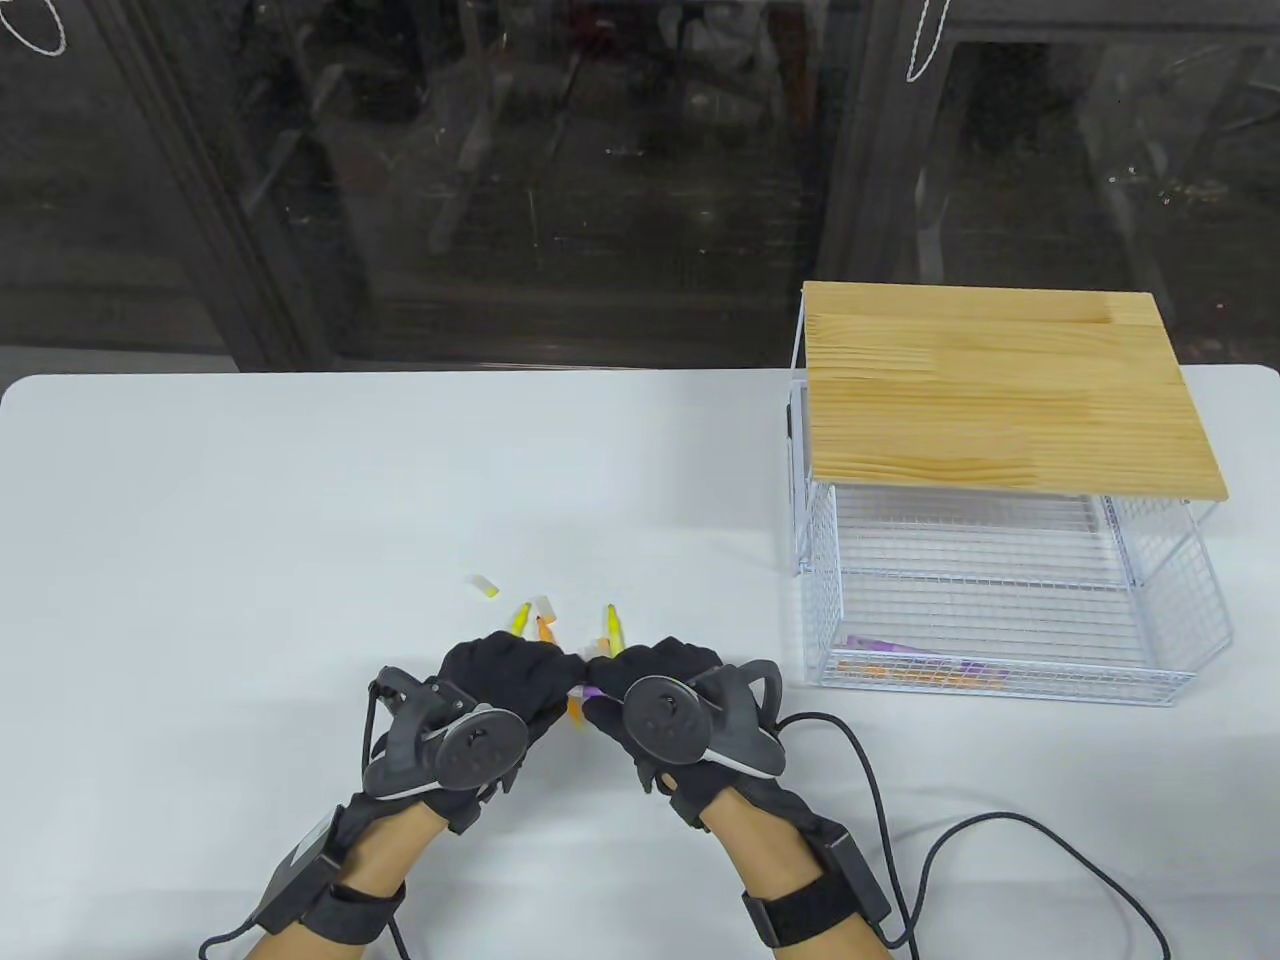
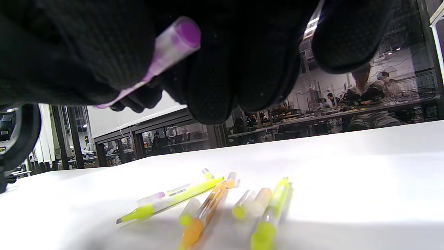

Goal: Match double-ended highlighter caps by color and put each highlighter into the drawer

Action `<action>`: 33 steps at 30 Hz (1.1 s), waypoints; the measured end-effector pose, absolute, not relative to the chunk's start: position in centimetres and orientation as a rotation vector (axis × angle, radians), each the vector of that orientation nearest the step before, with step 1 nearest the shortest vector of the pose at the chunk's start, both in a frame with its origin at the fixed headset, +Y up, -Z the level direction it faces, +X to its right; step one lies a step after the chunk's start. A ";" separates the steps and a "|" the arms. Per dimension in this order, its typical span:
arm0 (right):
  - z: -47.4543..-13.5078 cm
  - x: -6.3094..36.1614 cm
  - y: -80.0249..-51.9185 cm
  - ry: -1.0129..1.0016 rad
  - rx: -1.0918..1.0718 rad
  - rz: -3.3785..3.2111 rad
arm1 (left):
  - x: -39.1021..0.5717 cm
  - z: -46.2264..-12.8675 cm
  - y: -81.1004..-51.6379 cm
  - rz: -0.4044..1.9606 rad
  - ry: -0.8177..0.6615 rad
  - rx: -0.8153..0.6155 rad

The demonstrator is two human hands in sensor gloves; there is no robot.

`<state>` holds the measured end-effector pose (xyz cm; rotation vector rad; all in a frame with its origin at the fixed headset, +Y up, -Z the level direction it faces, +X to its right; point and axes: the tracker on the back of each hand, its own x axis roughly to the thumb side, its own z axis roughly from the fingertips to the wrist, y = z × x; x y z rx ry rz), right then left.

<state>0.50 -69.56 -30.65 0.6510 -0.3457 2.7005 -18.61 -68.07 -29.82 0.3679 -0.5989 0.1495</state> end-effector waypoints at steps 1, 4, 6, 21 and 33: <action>-30.7 0.6 -69.6 -0.346 0.648 2.694 | -18.7 -29.8 -68.0 0.154 -0.594 0.362; -30.9 0.8 -69.6 -0.326 0.631 2.663 | -19.2 -29.9 -67.7 0.191 -0.566 0.374; -30.9 1.0 -69.7 -0.316 0.625 2.672 | -19.7 -30.0 -67.3 0.220 -0.542 0.392; -32.0 3.0 -69.6 -0.306 0.470 2.732 | -26.4 -33.7 -67.6 0.288 -0.192 0.278; -32.0 3.2 -69.6 -0.296 0.449 2.734 | -26.2 -36.6 -72.3 0.066 -0.072 0.047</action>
